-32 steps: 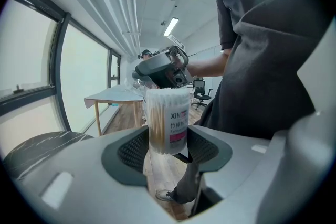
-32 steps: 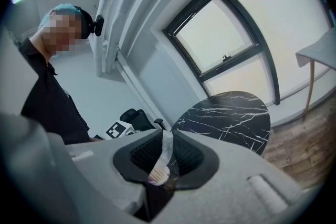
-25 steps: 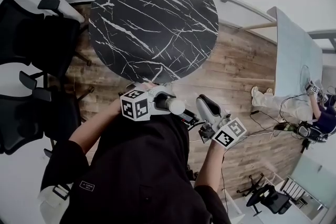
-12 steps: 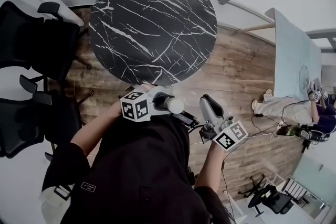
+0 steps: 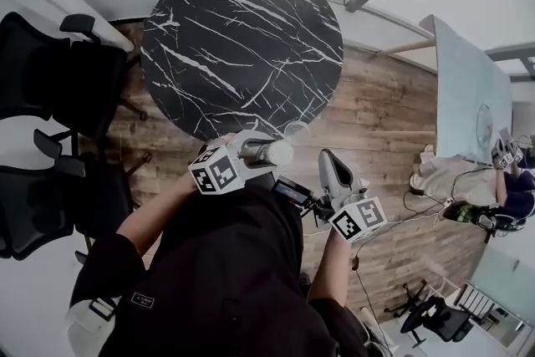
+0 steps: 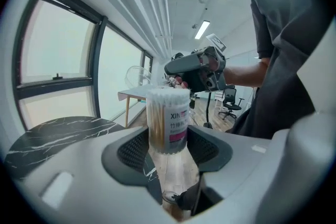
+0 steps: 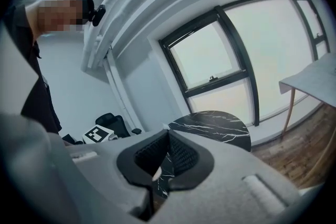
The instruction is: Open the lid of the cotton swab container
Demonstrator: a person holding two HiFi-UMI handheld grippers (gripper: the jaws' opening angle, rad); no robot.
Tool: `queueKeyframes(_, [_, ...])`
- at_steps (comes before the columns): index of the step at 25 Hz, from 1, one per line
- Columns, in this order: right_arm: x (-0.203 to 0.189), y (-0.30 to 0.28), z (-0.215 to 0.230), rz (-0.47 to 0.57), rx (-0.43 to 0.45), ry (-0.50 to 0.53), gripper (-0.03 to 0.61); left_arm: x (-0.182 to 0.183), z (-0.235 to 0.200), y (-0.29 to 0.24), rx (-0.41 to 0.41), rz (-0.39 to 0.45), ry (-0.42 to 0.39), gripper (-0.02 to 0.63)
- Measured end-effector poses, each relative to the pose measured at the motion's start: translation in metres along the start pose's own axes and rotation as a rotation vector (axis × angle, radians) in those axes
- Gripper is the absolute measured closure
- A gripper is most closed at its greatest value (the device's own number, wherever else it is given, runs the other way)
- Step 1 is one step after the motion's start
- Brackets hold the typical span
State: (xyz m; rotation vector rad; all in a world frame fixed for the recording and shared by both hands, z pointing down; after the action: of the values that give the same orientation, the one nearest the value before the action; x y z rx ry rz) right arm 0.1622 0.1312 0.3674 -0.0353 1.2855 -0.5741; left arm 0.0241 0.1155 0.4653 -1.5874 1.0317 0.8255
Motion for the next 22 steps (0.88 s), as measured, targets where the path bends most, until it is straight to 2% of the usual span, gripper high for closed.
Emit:
queueKeyframes(6, [-0.009, -0.011, 0.0, -0.022, -0.036, 0.03, 0.577, 0.011, -0.025, 0.008, 0.116, 0.062, 0.087, 0.379])
queueKeyframes(12, [-0.017, -0.018, 0.003, -0.027, -0.074, 0.03, 0.577, 0.019, -0.043, 0.012, 0.221, 0.076, 0.119, 0.379])
queueKeyframes(17, [-0.025, -0.022, 0.007, -0.016, -0.146, -0.002, 0.577, 0.023, -0.051, 0.016, 0.298, 0.105, 0.15, 0.379])
queueKeyframes(22, [-0.031, -0.023, 0.015, 0.012, -0.268, 0.001, 0.577, 0.028, -0.06, 0.026, 0.389, 0.164, 0.164, 0.379])
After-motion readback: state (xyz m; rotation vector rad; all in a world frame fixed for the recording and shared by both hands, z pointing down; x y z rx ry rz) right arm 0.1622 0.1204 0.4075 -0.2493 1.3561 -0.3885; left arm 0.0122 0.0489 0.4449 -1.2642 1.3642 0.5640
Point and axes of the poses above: the fingertips, and each gripper's own axes: y backward along the fingers, z to its right, x out of its top, the point moved 4 cm from there along y, backward along the fingers, and after that the axes turned 6 degrees about y, right-handed, at the moved point
